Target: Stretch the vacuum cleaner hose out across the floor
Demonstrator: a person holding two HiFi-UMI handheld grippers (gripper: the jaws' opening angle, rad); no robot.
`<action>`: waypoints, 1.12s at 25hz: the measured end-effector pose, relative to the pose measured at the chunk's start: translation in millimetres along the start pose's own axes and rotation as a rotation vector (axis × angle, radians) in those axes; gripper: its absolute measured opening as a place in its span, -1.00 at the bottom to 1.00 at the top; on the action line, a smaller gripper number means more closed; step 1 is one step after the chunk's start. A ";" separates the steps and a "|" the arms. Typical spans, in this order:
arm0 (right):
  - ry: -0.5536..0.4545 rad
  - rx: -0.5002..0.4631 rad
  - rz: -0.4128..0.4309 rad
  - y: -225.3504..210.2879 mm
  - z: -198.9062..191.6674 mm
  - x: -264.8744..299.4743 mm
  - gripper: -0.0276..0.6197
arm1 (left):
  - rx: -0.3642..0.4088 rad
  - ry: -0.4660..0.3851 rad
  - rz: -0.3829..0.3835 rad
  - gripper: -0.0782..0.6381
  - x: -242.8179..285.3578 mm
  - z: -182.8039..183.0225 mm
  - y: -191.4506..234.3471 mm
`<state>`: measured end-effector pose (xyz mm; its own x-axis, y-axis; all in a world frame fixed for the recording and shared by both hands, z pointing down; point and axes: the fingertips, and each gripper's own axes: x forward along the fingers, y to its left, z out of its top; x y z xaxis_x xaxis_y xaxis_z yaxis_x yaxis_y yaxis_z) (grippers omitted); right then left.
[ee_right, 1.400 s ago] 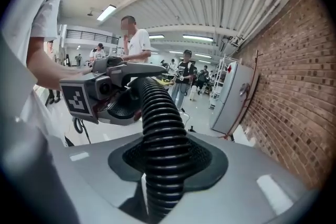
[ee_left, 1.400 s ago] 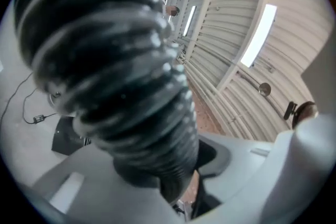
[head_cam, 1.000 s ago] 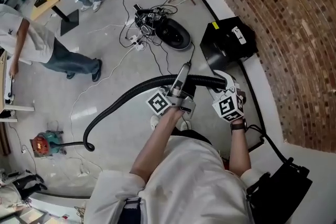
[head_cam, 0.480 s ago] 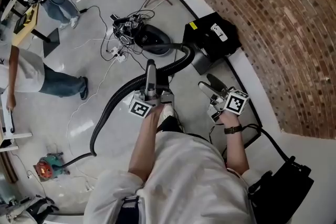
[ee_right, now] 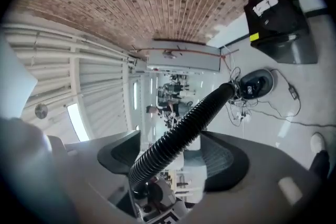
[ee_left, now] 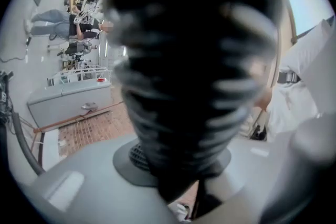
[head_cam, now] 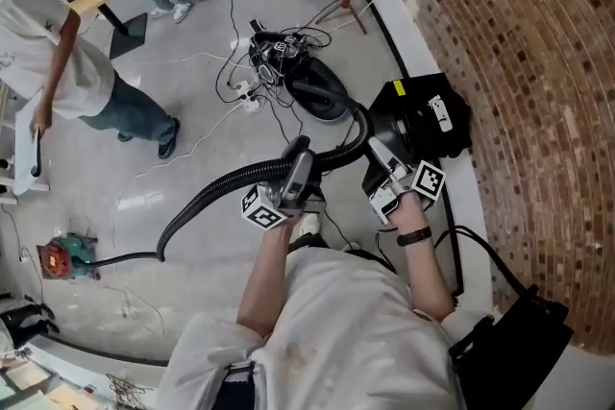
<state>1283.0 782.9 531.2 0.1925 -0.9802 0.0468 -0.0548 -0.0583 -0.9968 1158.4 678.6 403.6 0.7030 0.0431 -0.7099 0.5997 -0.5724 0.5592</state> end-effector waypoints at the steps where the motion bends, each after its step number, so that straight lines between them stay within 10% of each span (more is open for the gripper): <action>1: 0.030 0.004 -0.027 -7.9 -5.4 5.0 0.31 | 0.011 -0.009 0.009 -0.37 -2.4 3.7 -0.3; 2: 0.053 0.006 -0.059 -14.9 -9.3 11.0 0.65 | 0.025 -0.032 0.021 -0.37 -4.4 9.5 -0.1; 9: 0.280 0.147 0.072 -10.4 -5.1 46.6 0.65 | 0.114 -0.132 0.037 -0.37 -4.5 -21.5 -15.5; 13: 0.354 0.247 0.302 17.9 42.7 28.4 -0.29 | 0.155 -0.173 0.082 -0.38 8.1 -85.2 -20.6; 22: 0.705 -0.438 0.604 67.4 99.2 -92.6 -0.50 | -0.165 -0.587 0.505 -0.25 -34.7 -233.1 20.5; 28: 0.850 -0.766 0.773 86.9 71.8 -136.4 -0.51 | -0.212 -0.687 0.611 -0.19 -46.4 -245.0 23.7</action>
<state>1322.3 925.1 433.5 -0.7695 -0.6079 -0.1959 -0.4463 0.7312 -0.5159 1233.7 863.7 554.8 0.5799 -0.7462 -0.3269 0.3061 -0.1723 0.9363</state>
